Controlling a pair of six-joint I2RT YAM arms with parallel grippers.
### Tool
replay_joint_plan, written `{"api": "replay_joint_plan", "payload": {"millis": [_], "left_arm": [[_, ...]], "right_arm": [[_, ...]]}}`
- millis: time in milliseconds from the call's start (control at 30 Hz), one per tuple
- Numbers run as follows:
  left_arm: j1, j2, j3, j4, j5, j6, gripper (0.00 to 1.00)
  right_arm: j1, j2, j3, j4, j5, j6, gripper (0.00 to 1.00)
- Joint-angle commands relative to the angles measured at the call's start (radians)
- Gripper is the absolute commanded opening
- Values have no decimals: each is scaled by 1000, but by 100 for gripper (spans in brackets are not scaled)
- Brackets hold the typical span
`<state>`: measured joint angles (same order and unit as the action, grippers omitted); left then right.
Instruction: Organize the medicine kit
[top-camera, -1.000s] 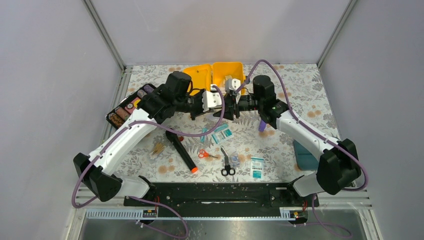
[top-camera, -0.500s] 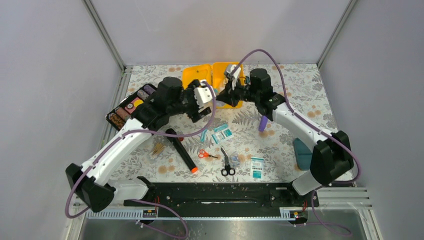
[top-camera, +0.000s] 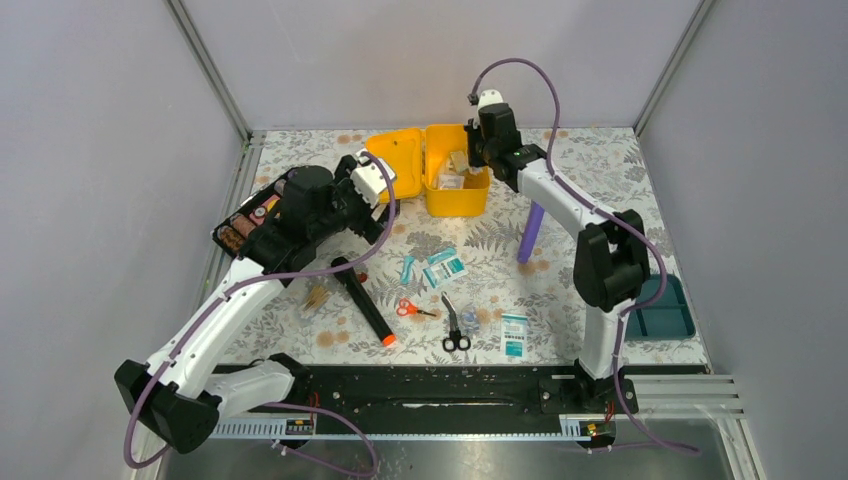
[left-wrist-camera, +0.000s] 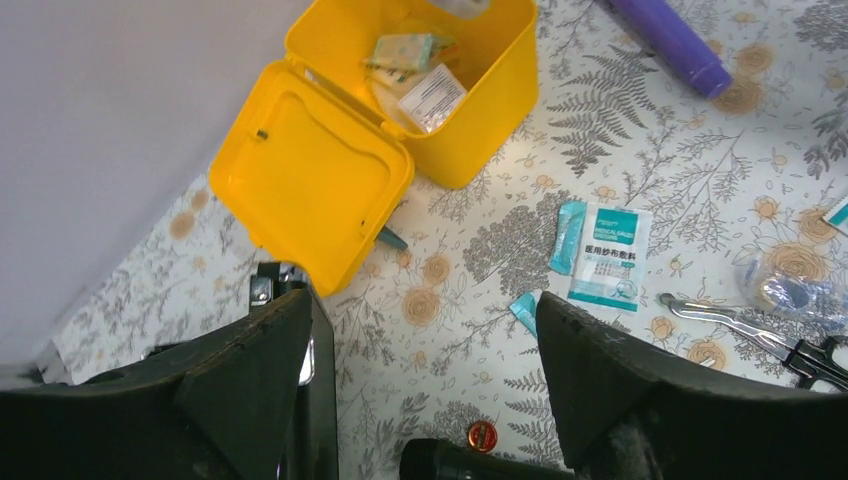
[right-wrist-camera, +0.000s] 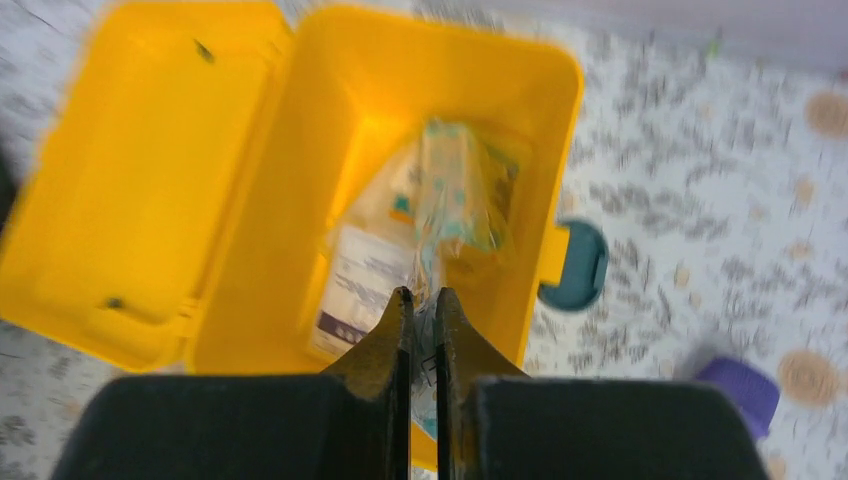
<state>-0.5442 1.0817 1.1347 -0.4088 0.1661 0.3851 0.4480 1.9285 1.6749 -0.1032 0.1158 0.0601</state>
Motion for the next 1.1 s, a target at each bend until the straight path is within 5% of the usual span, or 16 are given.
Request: {"api": "replay_joint_plan", "payload": {"millis": [0,467,600,733,900,1067], "left_arm": [[45,-15,-8,57,2,-82,82],[71,-24,-36,58,40,-86,82],[71,-23,-37,30,41,-79,82],[71,-36,-43,-22,37,-57,83],[70,-46,-17,-133,48,-19,83],[70,-95,-29,-436,112,208,78]], "right_arm": [[0,55,-7,-143,89,106,0],[-9,83,-60,-134,71,149,1],[-12,101,-50,-130,75,149,23],[-19,89,-51,-128,84,150,35],[-45,38,-45,-158,56,229,41],[-62,-55,-52,-175,-2,265,44]]}}
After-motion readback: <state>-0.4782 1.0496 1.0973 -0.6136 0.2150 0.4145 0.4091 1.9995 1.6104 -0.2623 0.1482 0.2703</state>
